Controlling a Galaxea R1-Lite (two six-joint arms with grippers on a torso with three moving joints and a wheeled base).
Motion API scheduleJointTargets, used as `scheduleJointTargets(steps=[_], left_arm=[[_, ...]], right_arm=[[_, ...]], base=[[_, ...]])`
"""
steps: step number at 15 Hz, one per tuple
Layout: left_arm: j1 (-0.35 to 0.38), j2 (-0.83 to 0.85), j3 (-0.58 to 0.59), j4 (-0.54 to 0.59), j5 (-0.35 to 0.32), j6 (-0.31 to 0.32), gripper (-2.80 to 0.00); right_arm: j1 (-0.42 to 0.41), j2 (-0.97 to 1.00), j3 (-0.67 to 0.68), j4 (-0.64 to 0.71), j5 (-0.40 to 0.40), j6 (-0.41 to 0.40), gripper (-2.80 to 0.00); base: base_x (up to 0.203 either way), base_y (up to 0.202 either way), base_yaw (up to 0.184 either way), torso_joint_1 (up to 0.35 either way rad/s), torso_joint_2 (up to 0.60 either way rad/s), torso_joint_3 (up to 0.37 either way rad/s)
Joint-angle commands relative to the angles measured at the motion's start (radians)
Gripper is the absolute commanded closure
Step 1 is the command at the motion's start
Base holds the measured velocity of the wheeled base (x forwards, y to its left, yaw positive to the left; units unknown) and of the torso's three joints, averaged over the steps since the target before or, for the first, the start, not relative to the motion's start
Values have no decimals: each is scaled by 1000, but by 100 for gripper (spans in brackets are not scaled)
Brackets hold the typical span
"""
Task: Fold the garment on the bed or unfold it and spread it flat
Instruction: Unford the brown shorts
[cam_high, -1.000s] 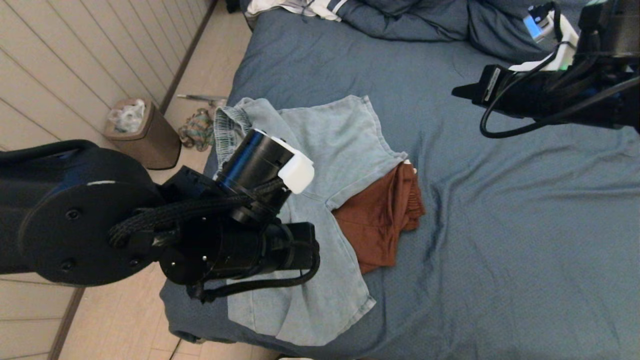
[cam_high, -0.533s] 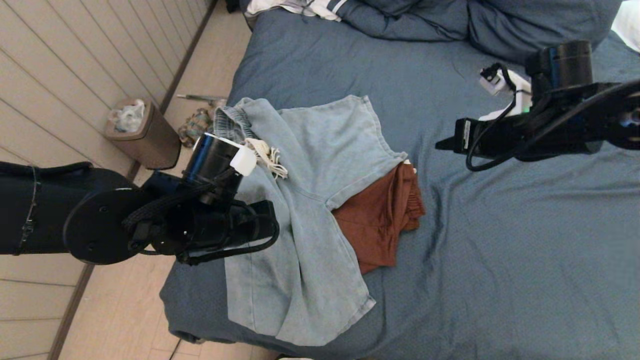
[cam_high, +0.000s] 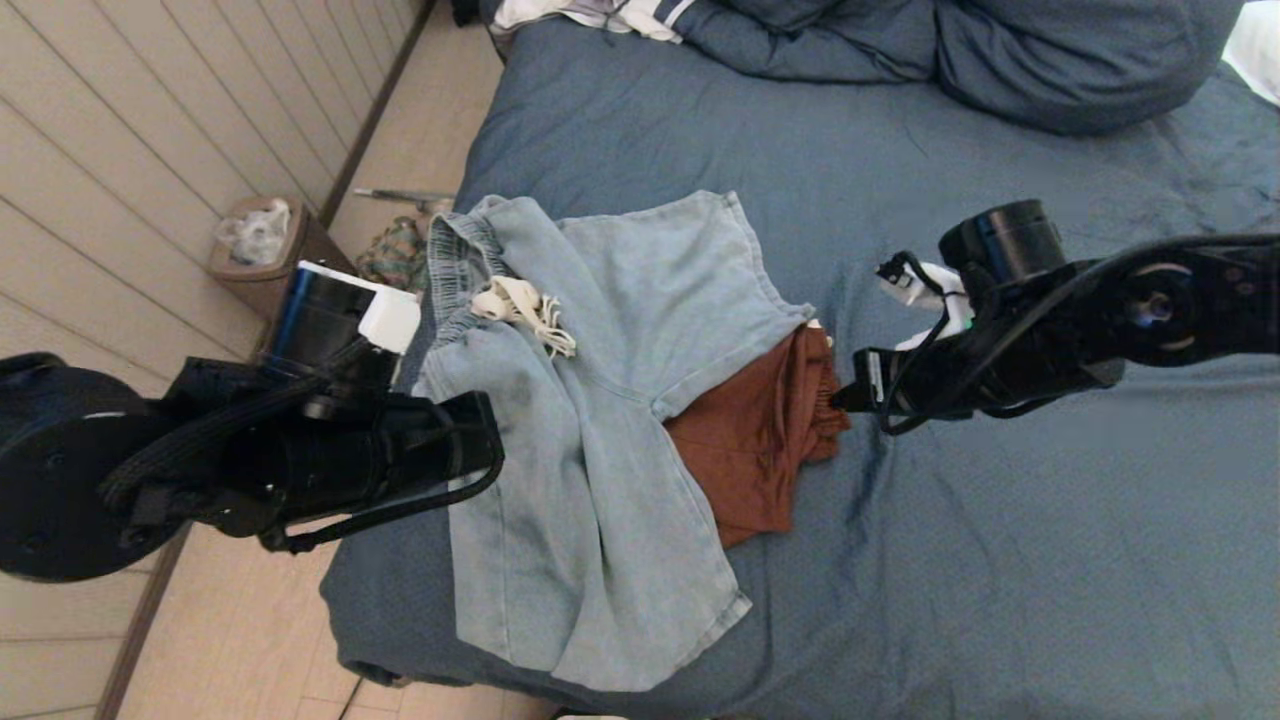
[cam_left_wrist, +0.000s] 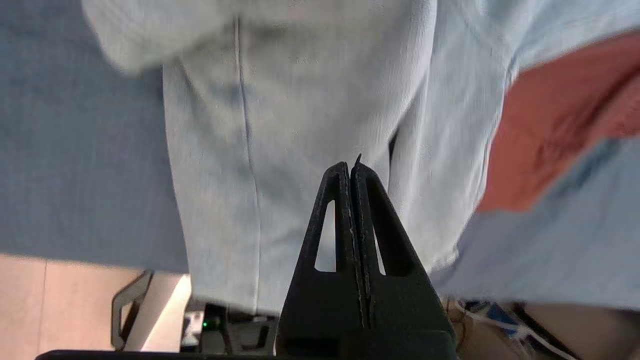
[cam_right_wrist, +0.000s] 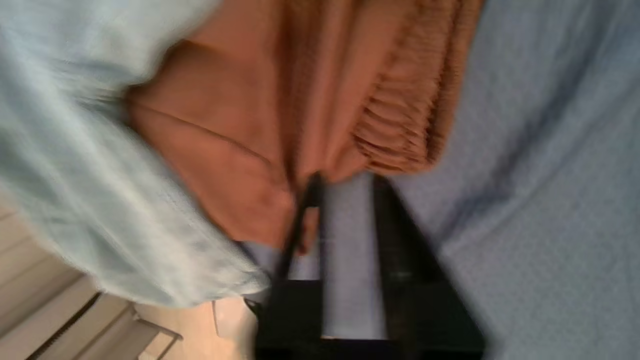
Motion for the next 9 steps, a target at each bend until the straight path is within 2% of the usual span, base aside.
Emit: scheduleJointTargets(steps=[1, 5, 9], left_arm=[[-1, -47, 41, -17, 1, -6, 0], [-8, -39, 83, -98, 1, -10, 0], [-19, -51, 100, -120, 1, -13, 0]], right_arm=[[6, 61, 8, 4, -11, 6, -280], [31, 103, 10, -1, -41, -3, -280], [46, 163, -38, -6, -89, 0, -280]], base=[[0, 0, 0, 0, 0, 0], [0, 0, 0, 0, 0, 0], [0, 0, 0, 0, 0, 0]])
